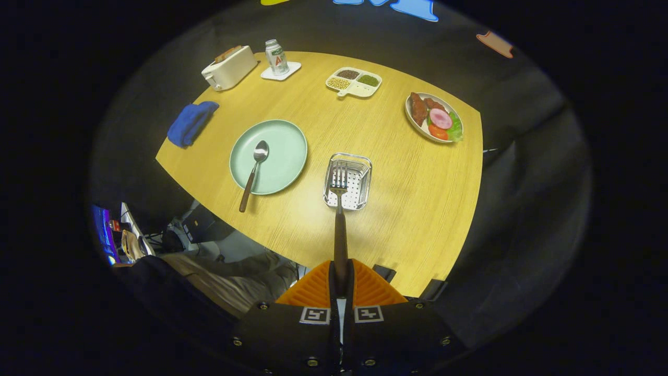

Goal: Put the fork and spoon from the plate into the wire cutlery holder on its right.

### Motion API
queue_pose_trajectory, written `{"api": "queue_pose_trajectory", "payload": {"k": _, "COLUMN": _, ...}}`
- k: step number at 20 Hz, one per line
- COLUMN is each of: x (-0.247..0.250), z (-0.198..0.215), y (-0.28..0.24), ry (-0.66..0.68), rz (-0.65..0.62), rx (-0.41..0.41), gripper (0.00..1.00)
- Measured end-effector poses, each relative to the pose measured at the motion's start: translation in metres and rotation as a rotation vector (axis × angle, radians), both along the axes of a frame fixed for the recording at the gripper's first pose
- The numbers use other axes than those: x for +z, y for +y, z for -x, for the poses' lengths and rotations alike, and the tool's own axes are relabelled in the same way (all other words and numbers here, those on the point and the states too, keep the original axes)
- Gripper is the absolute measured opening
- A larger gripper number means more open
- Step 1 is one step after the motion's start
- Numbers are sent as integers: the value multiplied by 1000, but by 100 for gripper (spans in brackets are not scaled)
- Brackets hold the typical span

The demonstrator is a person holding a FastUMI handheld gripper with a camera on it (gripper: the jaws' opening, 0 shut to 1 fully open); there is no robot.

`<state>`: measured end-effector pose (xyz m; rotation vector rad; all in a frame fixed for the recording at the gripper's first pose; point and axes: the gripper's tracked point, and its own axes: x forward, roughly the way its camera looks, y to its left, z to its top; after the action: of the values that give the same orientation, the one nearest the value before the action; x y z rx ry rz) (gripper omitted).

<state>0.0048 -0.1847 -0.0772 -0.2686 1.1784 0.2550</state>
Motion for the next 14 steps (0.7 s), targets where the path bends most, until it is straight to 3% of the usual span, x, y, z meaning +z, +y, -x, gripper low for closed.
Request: {"api": "queue_pose_trajectory", "payload": {"k": 14, "x": -34, "z": -33, "y": -9, "ry": 148, "rz": -18, "rx": -60, "gripper": 3}}
